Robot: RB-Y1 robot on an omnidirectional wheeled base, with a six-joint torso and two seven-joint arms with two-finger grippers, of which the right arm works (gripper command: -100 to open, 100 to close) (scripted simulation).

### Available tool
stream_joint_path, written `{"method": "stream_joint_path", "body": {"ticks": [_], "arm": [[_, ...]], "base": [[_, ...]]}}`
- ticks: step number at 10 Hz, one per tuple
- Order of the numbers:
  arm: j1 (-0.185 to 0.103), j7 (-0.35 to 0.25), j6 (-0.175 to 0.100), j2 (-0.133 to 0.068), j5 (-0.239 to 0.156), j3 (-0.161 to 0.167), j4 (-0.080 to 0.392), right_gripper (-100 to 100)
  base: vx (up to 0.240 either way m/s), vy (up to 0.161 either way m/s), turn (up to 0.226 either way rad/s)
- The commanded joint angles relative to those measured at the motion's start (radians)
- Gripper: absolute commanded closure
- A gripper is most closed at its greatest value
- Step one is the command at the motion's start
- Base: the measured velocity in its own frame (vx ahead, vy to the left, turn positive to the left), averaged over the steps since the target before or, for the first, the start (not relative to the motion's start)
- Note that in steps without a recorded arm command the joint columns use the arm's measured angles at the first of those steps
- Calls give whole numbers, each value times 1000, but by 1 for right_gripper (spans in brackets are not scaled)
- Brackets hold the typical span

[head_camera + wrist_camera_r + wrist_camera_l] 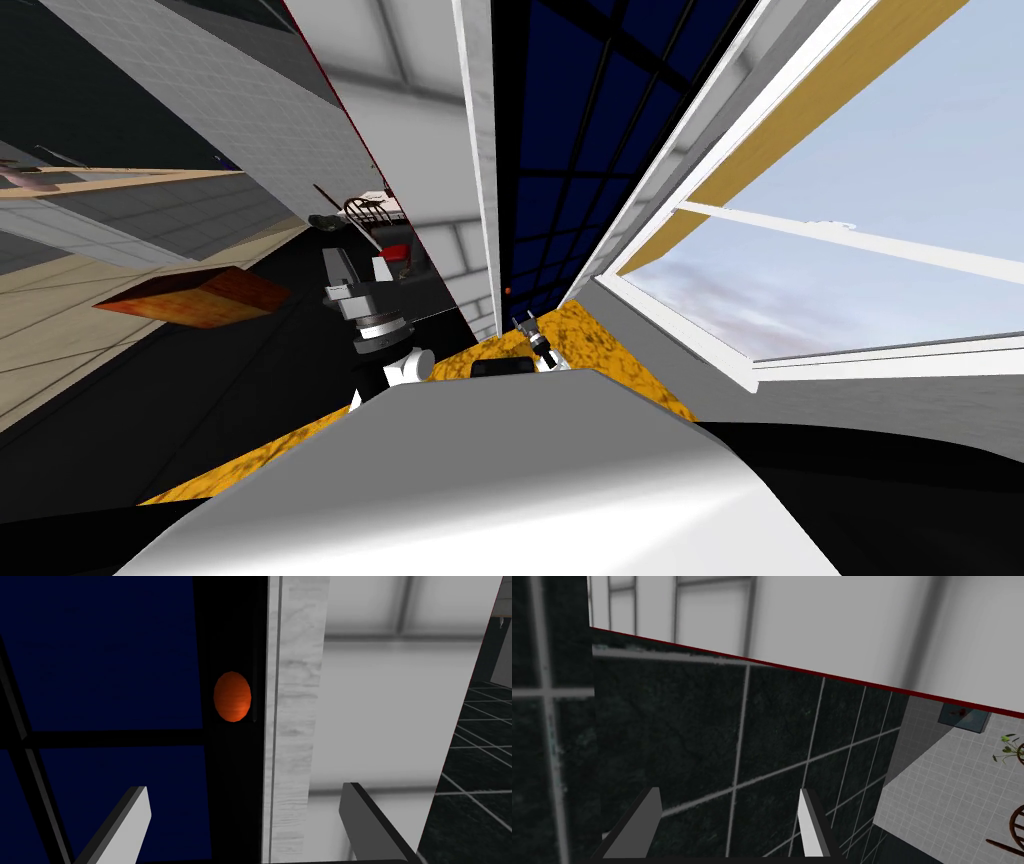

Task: Push the door open

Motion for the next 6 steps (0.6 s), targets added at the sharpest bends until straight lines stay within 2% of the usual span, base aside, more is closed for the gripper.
{"method": "stream_joint_path", "body": {"ticks": [1,3,4,5,6], "arm": [[-1,-1,-1,-12,-5,-7,3,-100],[-6,0,-6,-44,-22,-29,19,-100],[-8,1,-8,-54,-29,-38,25,-100],[-12,1,-12,-74,-42,-56,38,-100],[-16,2,-16,-88,-54,-71,49,-100]], "base": [[-210,27,120],[-236,3,200],[-174,25,170],[-126,29,322],[-102,31,200]]}}
